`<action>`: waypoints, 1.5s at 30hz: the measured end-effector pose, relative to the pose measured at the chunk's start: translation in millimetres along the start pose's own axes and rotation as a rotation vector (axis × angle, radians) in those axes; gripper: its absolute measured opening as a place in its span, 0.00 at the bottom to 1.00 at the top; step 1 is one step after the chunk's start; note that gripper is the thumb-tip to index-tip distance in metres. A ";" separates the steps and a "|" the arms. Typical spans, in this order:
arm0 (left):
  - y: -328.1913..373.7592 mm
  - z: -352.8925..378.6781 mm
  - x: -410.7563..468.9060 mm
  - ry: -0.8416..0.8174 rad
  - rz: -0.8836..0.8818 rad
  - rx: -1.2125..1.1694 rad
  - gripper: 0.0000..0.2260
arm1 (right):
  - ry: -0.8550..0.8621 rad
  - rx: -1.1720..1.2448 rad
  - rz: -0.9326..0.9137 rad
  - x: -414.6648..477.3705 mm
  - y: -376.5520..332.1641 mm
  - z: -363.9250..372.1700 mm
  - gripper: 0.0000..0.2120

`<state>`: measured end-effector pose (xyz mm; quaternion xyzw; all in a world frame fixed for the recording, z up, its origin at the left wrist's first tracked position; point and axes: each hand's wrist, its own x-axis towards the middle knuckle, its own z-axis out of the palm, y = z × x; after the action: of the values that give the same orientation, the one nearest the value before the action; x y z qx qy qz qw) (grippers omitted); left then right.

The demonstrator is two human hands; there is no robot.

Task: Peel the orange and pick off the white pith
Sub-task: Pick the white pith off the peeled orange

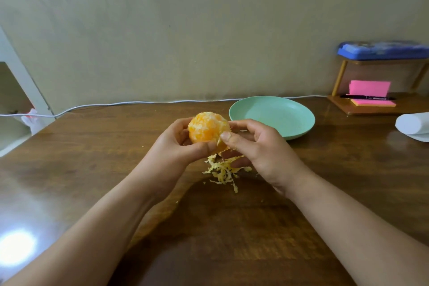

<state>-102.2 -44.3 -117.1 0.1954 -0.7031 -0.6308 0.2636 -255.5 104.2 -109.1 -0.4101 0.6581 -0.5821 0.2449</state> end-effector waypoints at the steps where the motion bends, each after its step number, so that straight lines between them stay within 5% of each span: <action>1: -0.3 -0.2 0.2 0.004 0.002 -0.014 0.33 | 0.005 0.056 0.016 0.0 0.3 1.4 0.18; 9: -1.4 0.8 2.4 -0.076 -0.032 -0.215 0.27 | 0.019 0.369 0.060 -2.2 3.7 15.1 0.15; 14: -4.5 0.4 4.2 -0.103 0.009 -0.296 0.25 | 0.128 -0.128 -0.156 -8.0 -0.8 6.8 0.16; 23: -6.4 -2.9 2.4 -0.130 0.061 0.001 0.28 | 0.200 -0.556 -0.529 -11.6 -9.3 -1.3 0.08; 38: 2.1 -2.1 -3.9 -0.088 0.078 0.246 0.26 | 0.228 -0.819 -0.707 -6.7 -5.6 -2.3 0.04; 45: -2.6 -0.7 -1.4 -0.127 0.045 0.103 0.28 | 0.218 -0.578 -0.579 -7.2 -2.0 -4.1 0.03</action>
<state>-100.8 -44.3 -119.7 0.1526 -0.7541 -0.5990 0.2221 -254.4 112.4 -107.5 -0.5661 0.6737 -0.4583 -0.1249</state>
